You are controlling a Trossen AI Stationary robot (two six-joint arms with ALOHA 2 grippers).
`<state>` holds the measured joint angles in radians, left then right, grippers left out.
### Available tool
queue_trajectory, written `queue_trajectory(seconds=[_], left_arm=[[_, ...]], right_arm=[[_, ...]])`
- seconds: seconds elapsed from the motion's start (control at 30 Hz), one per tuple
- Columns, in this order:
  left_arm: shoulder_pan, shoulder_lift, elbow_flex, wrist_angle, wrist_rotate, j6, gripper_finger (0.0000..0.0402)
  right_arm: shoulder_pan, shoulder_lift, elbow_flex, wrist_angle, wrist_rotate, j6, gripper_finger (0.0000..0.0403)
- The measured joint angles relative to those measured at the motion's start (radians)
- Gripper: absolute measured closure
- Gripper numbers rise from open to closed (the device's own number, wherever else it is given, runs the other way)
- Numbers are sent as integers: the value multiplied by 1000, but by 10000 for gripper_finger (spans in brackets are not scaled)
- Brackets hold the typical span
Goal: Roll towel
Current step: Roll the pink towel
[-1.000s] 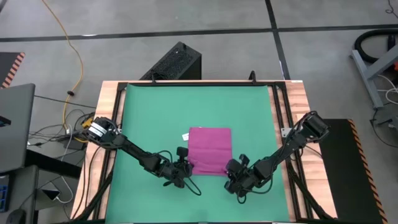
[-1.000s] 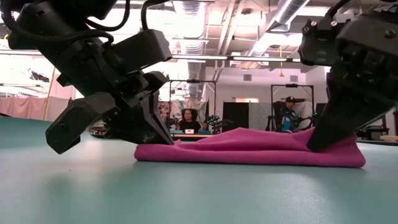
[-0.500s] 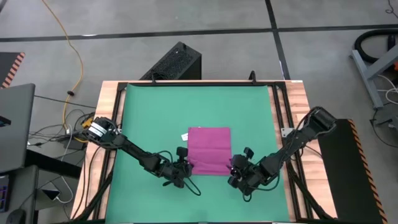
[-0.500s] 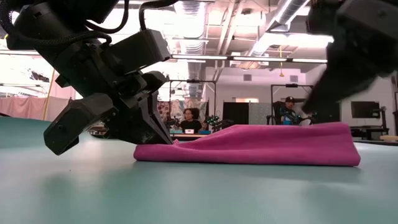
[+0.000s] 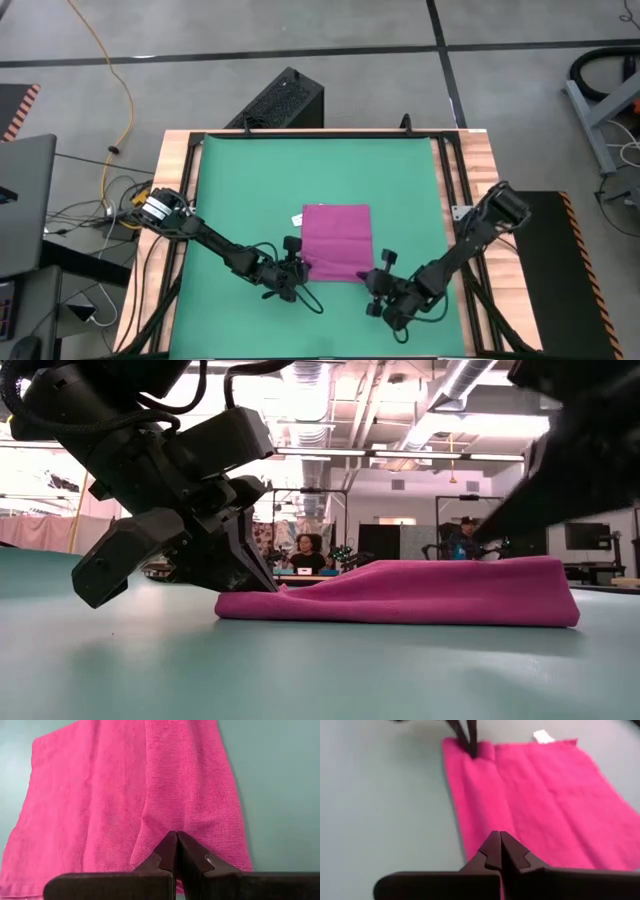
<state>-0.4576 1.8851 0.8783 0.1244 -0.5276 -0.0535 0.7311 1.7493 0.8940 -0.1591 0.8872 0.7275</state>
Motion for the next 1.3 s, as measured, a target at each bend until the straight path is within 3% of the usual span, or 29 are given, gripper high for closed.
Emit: queue_trajectory(seconds=[0.3,0.53,0.73,0.8,0.97,1.13,1.3], left_arm=[[-14,-8,7,-22,0,-20,401],[-88,-94,65,-160,-49,-57,401],[-131,-111,49,-21,-135,52,402],[-118,-93,13,106,-132,99,402],[-64,-38,-62,243,-152,115,402],[-19,12,-84,199,-147,13,401],[-15,14,-85,151,-124,-66,401]], right_arm=[[-61,104,0,29,-93,7,390],[-99,161,5,55,-131,55,390],[-97,166,2,70,-136,52,388],[-97,166,2,83,-139,40,388],[-97,166,1,90,-146,35,388],[-93,160,13,79,-121,25,385],[-68,104,39,3,-76,-108,364]])
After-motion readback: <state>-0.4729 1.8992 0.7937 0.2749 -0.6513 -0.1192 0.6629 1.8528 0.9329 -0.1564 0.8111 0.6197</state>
